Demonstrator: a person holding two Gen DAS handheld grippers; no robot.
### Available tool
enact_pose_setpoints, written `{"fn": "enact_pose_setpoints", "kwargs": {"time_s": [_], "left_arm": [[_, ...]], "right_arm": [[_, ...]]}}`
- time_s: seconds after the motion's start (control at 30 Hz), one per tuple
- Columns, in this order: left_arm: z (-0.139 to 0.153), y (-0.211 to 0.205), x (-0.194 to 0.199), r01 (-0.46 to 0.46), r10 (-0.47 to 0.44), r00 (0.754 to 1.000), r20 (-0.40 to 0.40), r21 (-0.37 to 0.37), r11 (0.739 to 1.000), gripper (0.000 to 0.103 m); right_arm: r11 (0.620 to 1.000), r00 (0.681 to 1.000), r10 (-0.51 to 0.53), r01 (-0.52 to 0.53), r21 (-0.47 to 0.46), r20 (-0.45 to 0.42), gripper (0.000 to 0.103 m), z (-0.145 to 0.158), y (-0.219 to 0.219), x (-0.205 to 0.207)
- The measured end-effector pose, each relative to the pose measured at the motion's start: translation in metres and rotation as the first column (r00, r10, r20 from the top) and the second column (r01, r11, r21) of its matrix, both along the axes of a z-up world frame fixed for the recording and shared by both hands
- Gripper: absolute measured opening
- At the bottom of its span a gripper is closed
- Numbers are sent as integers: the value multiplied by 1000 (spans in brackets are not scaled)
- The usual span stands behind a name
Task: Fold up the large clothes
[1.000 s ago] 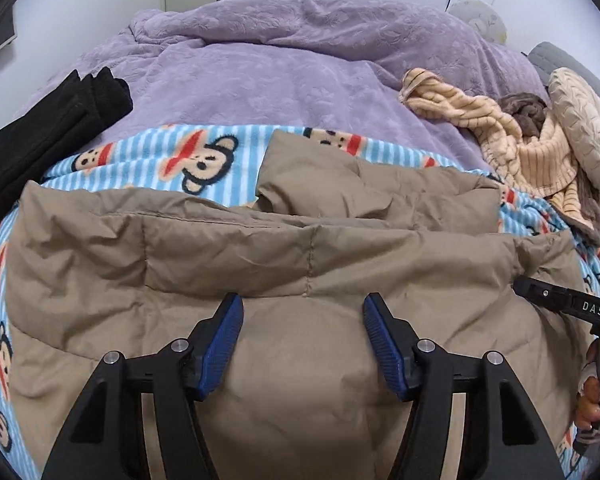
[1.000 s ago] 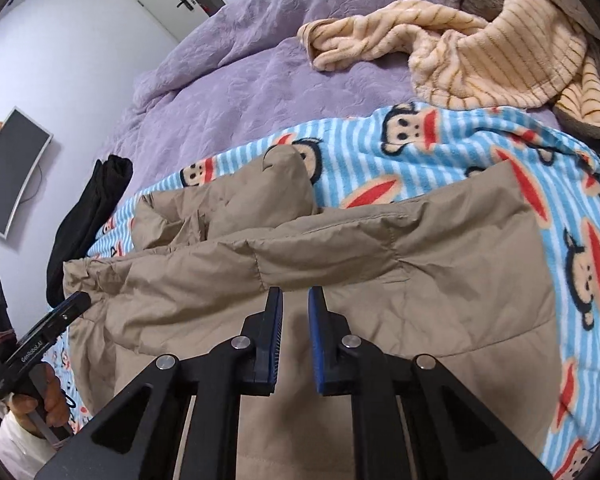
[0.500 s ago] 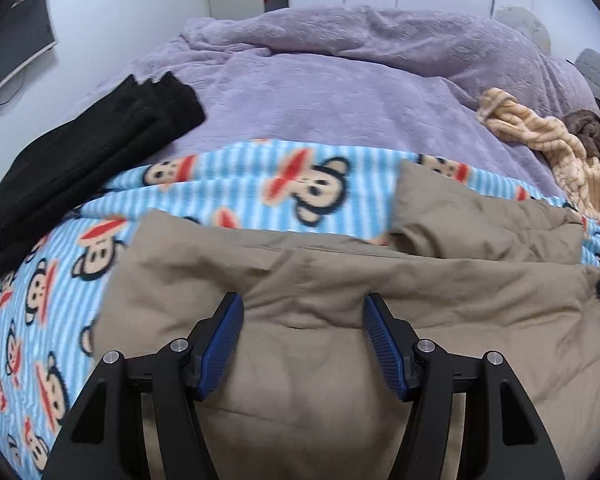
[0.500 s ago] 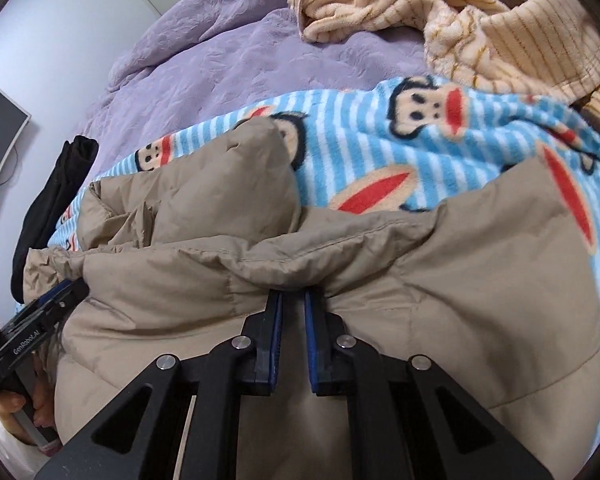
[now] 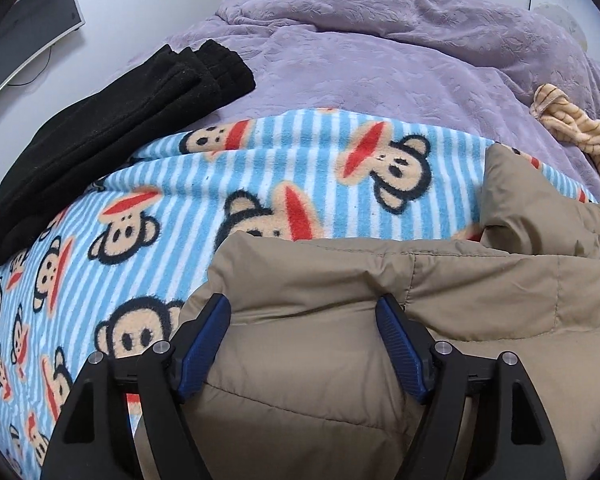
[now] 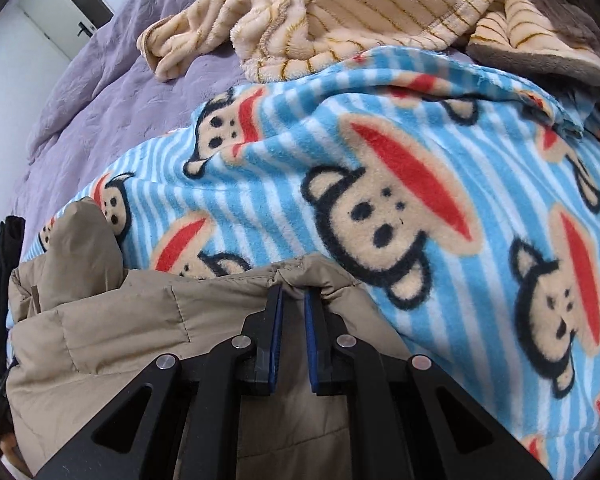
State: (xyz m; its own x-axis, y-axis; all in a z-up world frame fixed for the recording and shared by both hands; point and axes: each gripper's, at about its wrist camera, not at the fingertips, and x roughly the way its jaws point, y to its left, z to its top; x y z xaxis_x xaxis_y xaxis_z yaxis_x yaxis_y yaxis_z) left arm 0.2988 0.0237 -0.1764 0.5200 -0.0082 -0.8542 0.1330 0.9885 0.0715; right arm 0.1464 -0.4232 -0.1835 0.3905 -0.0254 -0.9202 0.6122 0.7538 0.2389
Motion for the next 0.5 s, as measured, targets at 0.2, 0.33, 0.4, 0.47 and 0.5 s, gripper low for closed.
{"fn": "enact_pose_setpoints", "kwargs": {"time_s": [0.2,0.33,0.4,0.47,0.5], "left_arm": [[32,13,-38,19,-19,999,41,12,1000,77],[45,30,-69,-4,5,1000,17,-33,999,77],[47,37,-84,-19,19,1000,-11,-53,998,77],[45,40,-100,-24,22,999,-42,-65,998,77],[44,41,-109,-22,18,998,-58,-68,997,77]], "right_arm": [[1000,1000,-2,2,-2,11,17,30,12,-7],[1000,999,20,-19,-12,51,27,51,27,-30],[1000,997,12,-12,-2,71,35,60,34,-47],[1000,996,3,-5,18,89,39,68,39,-62],[999,996,-1,-2,33,92,40,70,42,-71]]}}
